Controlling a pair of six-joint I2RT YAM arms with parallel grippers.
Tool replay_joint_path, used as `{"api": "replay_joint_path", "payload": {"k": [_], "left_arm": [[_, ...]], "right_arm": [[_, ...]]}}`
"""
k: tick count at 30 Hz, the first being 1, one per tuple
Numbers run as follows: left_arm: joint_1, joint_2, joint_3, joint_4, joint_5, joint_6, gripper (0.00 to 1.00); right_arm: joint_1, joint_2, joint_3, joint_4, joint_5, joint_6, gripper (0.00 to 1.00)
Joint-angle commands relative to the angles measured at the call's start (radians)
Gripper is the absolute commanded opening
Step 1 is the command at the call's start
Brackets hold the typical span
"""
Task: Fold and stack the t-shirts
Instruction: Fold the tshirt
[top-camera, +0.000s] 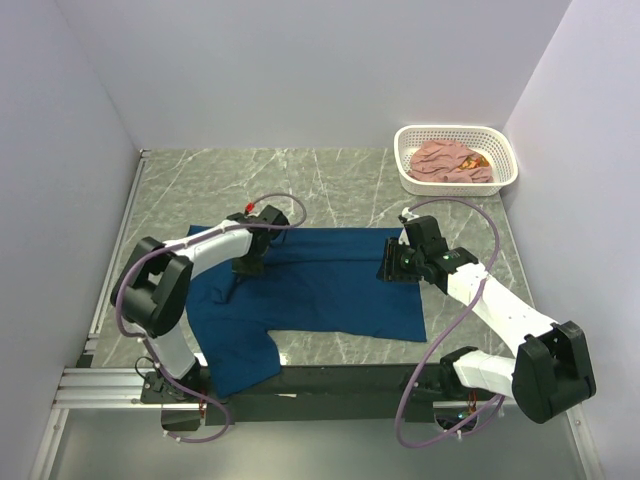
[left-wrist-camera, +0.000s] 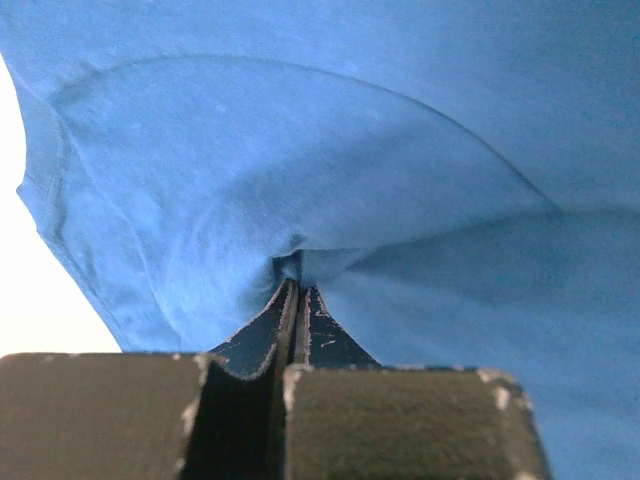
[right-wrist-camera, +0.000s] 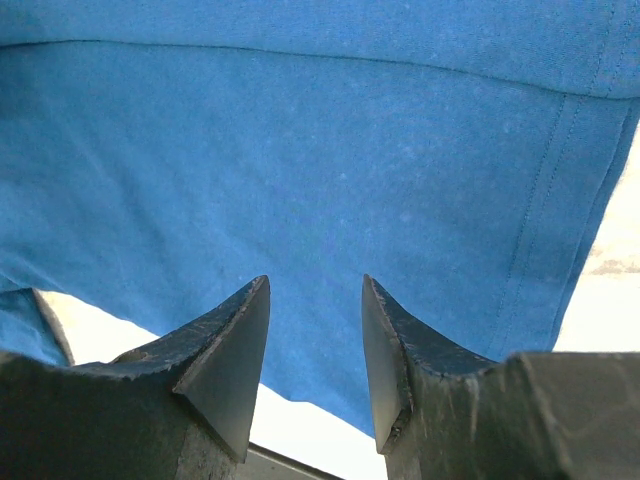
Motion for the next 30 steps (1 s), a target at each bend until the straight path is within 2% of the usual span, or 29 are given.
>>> {"api": "replay_joint_path", "payload": {"k": [1, 8, 13, 19, 25, 26, 29, 30], "left_arm": [[0.003, -0.088, 0.078, -0.07, 0.127, 0.018, 0.01], [0.003, -0.127, 0.111, -0.142, 0.376, 0.037, 0.06], [0.003, -0.13, 0.123, -0.147, 0.499, 0.048, 0.13], [0.003, -0.121, 0.106, -0.086, 0.678, 0.035, 0.14], [0.005, -0.11, 0.126, -0.052, 0.738, -0.009, 0.18], [0.006, -0.116, 0.125, -0.04, 0.732, -0.02, 0.2], [0.023, -0.169, 0.095, -0.023, 0.676, -0.081, 0.39], [0.035, -0.194, 0.057, -0.003, 0.663, -0.099, 0.55]], "right_arm": [[0.0, -0.007, 0.011, 0.008, 0.015, -0.02, 0.49], [0.0, -0.01, 0.012, 0.008, 0.001, -0.018, 0.49], [0.0, -0.008, 0.025, 0.008, -0.025, -0.036, 0.49], [0.001, 0.004, 0.029, 0.055, -0.147, -0.03, 0.49], [0.034, 0.053, 0.029, 0.165, -0.29, 0.023, 0.49], [0.044, 0.062, 0.026, 0.19, -0.304, 0.036, 0.49], [0.095, 0.116, 0.023, 0.3, -0.357, 0.088, 0.49], [0.103, 0.149, 0.023, 0.331, -0.37, 0.12, 0.49]]}}
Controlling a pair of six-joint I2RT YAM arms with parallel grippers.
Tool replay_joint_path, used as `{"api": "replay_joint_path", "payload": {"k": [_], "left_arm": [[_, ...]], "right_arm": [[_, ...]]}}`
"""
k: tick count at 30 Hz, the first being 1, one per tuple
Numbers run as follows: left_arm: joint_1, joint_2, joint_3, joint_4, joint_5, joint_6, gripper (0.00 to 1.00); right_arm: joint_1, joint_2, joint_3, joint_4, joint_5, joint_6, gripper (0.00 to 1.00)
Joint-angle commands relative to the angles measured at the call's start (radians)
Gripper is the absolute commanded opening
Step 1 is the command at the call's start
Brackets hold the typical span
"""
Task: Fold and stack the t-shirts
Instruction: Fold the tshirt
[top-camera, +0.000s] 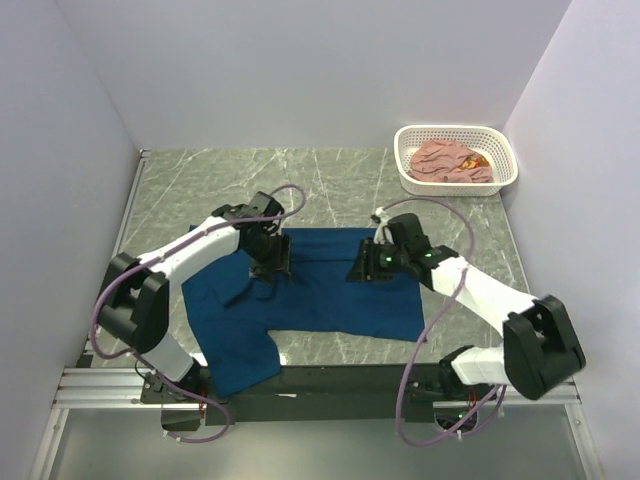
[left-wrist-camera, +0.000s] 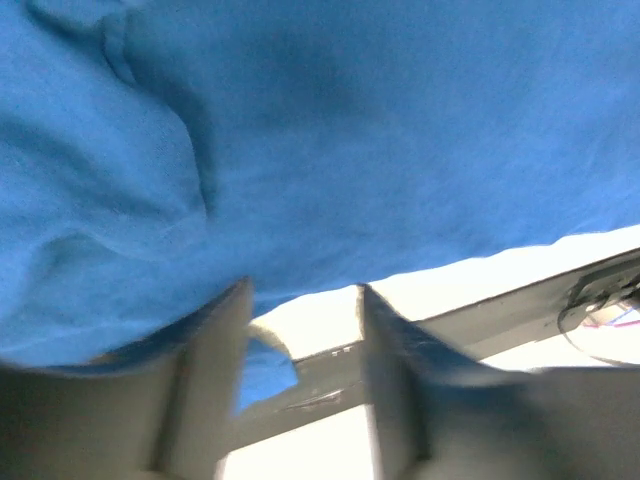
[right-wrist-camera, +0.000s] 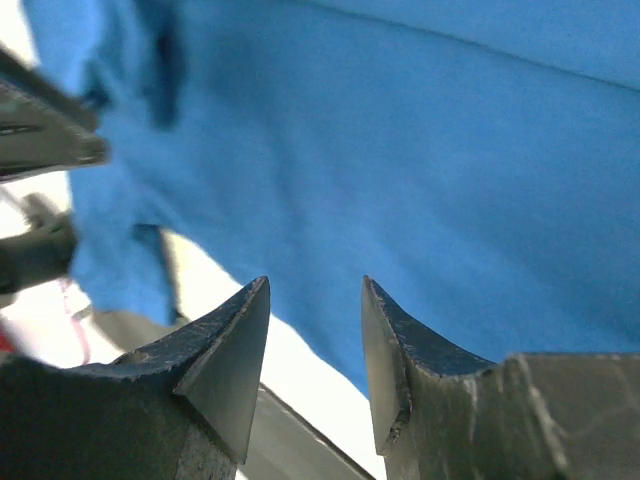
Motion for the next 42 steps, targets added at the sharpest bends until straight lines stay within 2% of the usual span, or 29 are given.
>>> {"api": "replay_joint_path", "payload": {"k": [1, 3, 4, 6, 8, 14, 18, 26, 42], "left_arm": [[0.045, -0.111, -0.053, 0.074, -0.031, -0.096, 0.62], [0.124, -0.205, -0.157, 0.121, -0.062, -0.154, 0.76], [0.153, -0.24, -0.195, 0.138, -0.067, -0.185, 0.8], [0.255, -0.338, -0.272, 0.17, -0.078, -0.209, 0.86], [0.337, -0.421, -0.369, 0.207, -0.081, -0.235, 0.86], [0.435, -0.519, -0.551, 0.312, -0.111, -0.275, 0.88], [0.449, -0.555, -0.642, 0.4, -0.119, -0.277, 0.91], [0.448, -0.569, -0.67, 0.505, -0.098, -0.21, 0.98], [0.426, -0.489, -0.656, 0.537, -0.029, -0.191, 0.95]], "right_arm": [[0.057, 0.072, 0.023, 0.231, -0.104, 0.088, 0.49], [0.102, 0.138, 0.031, 0.289, -0.118, 0.128, 0.49], [0.117, 0.166, 0.04, 0.366, -0.123, 0.137, 0.49], [0.164, 0.224, 0.08, 0.415, -0.134, 0.155, 0.49], [0.194, 0.313, 0.111, 0.479, -0.147, 0.168, 0.49], [0.266, 0.512, 0.207, 0.642, -0.19, 0.226, 0.49], [0.286, 0.609, 0.272, 0.698, -0.21, 0.241, 0.49], [0.314, 0.74, 0.342, 0.76, -0.232, 0.237, 0.55], [0.349, 0.85, 0.428, 0.784, -0.296, 0.26, 0.56]]}}
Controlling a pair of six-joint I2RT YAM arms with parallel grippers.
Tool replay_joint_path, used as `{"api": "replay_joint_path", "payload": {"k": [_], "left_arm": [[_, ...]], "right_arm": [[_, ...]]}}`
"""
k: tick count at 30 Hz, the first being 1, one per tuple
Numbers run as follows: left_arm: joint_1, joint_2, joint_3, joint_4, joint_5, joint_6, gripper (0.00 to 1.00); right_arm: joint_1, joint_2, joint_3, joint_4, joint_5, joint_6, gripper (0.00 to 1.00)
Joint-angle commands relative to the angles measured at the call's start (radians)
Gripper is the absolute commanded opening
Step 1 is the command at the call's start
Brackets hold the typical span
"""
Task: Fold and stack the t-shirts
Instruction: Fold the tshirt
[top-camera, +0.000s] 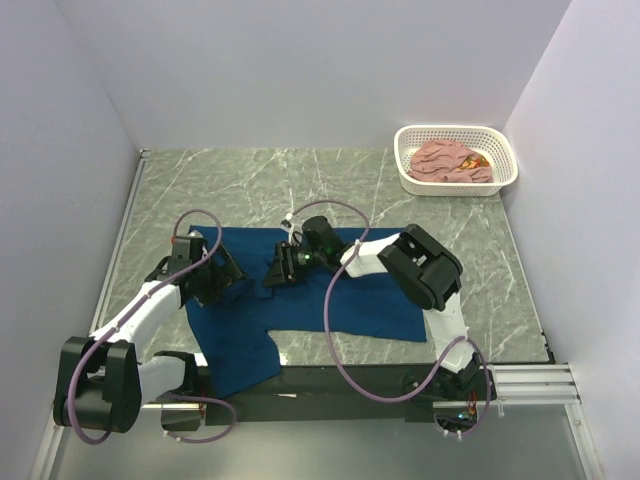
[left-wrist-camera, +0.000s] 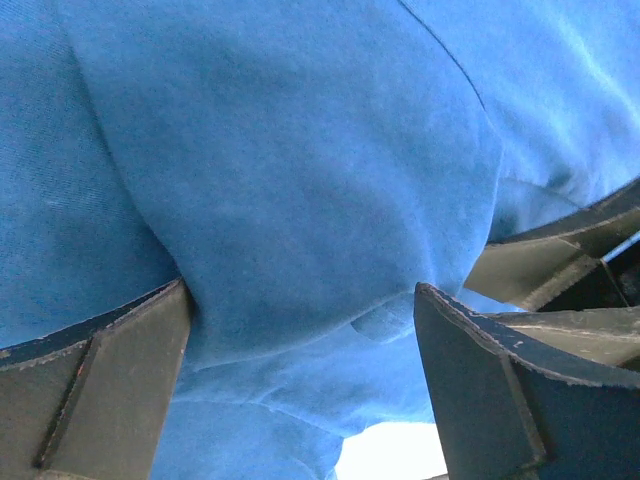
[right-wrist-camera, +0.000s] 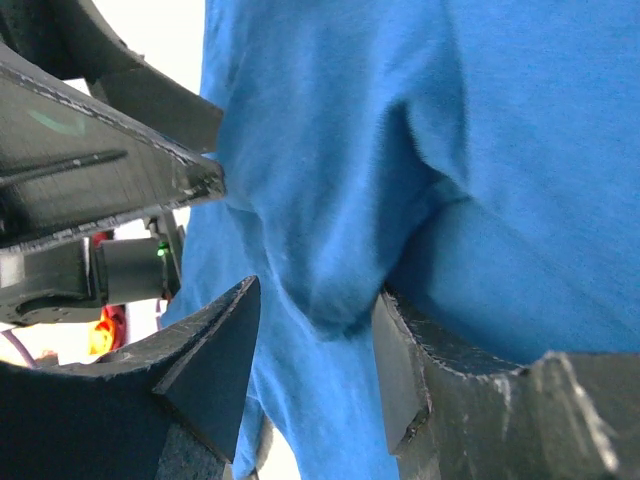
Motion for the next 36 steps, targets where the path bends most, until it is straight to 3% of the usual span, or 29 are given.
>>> {"api": "replay_joint_path", "payload": {"k": [1, 7, 13, 14, 17, 20, 23, 31, 36], "left_arm": [[-0.022, 0.003, 0.014, 0.023, 0.028, 0.018, 0.95], [-0.045, -0.011, 0.027, -0.008, 0.044, -0.012, 0.91], [-0.043, -0.025, 0.104, -0.156, 0.011, -0.033, 0.66], [-0.043, -0.028, 0.13, -0.178, -0.002, -0.033, 0.54], [-0.031, -0.03, 0.181, -0.245, -0.043, -0.028, 0.32], [-0.008, -0.013, 0.219, -0.291, -0.063, -0.007, 0.15], [0.023, 0.012, 0.239, -0.328, -0.066, 0.013, 0.06], [0.061, 0.027, 0.221, -0.393, -0.075, 0.013, 0.07], [0.061, 0.013, 0.162, -0.387, -0.008, -0.019, 0.08]], "right_arm": [[0.02, 0.019, 0.043, 0.056, -0.044, 0.014, 0.55], [0.028, 0.011, 0.052, 0.053, -0.071, 0.04, 0.5], [0.028, -0.051, 0.029, 0.029, -0.077, 0.051, 0.37], [0.029, -0.07, 0.029, 0.018, -0.076, 0.048, 0.34], [0.026, -0.101, 0.031, -0.042, -0.058, 0.022, 0.26], [0.02, -0.125, 0.034, -0.102, -0.039, -0.003, 0.17], [0.008, -0.145, 0.025, -0.132, -0.025, -0.005, 0.08], [-0.017, -0.151, 0.061, -0.315, -0.002, -0.041, 0.07], [-0.017, -0.092, 0.097, -0.373, 0.008, -0.048, 0.23]]}}
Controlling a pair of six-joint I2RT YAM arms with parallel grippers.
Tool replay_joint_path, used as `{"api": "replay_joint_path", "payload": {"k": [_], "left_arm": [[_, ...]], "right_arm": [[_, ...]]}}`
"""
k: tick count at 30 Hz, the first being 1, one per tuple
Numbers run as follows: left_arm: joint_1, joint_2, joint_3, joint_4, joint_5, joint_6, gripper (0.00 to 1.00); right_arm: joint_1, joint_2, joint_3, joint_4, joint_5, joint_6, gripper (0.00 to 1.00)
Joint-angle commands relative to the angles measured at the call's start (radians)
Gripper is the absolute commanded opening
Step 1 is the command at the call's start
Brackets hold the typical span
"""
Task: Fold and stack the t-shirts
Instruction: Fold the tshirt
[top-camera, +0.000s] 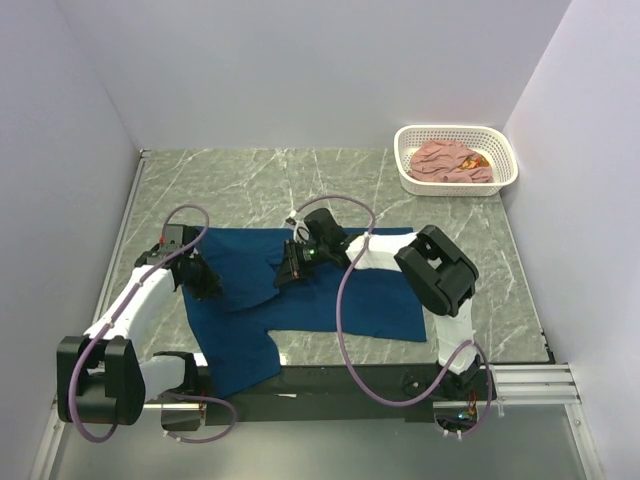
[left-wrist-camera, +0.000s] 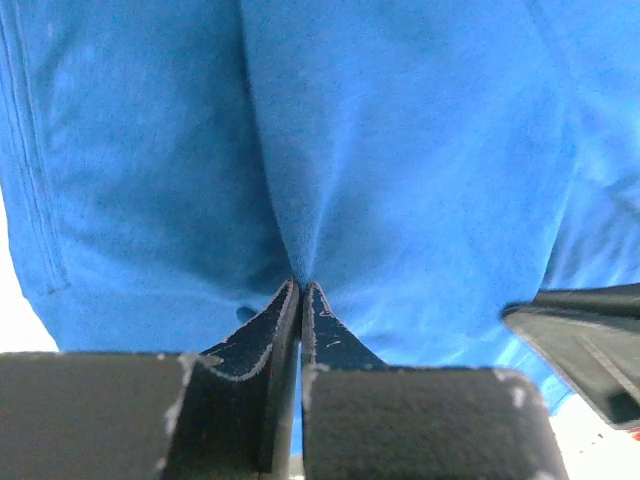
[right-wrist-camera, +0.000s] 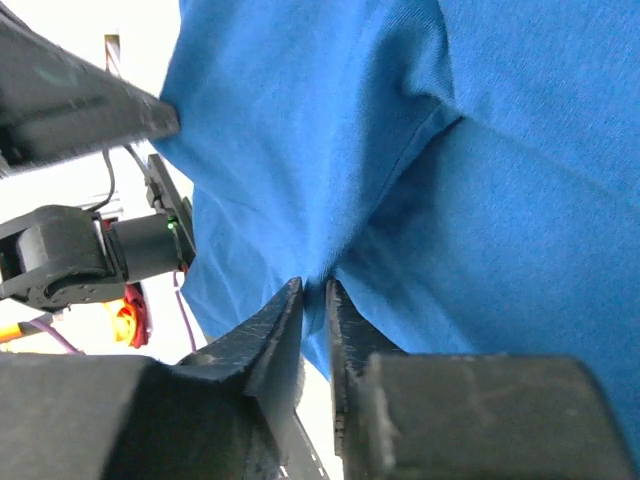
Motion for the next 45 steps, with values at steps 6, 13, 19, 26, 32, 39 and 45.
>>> {"api": "replay_joint_path", "payload": {"k": [6, 13, 19, 26, 32, 39, 45], "left_arm": [[0.006, -0.061, -0.031, -0.067, 0.021, -0.04, 0.15], [0.014, -0.146, 0.048, -0.085, -0.094, -0.079, 0.66], [0.051, 0.009, 0.165, 0.02, -0.112, -0.027, 0.7], [0.095, 0.281, 0.294, 0.16, -0.145, 0.05, 0.51], [0.129, 0.555, 0.386, 0.212, -0.148, 0.079, 0.41], [0.242, 0.674, 0.429, 0.208, -0.144, 0.098, 0.33], [0.293, 0.692, 0.42, 0.197, -0.125, 0.101, 0.35]], "right_arm": [[0.0, -0.012, 0.101, -0.187, 0.097, -0.092, 0.35], [-0.086, -0.219, 0.031, -0.33, 0.406, -0.194, 0.47], [-0.27, -0.353, -0.096, -0.393, 0.595, -0.183, 0.47], [-0.519, -0.394, -0.225, -0.356, 0.565, -0.131, 0.45], [-0.638, -0.33, -0.251, -0.322, 0.514, -0.109, 0.43], [-0.711, -0.291, -0.244, -0.325, 0.473, -0.079, 0.39], [-0.754, -0.281, -0.222, -0.378, 0.534, -0.089, 0.39]]}}
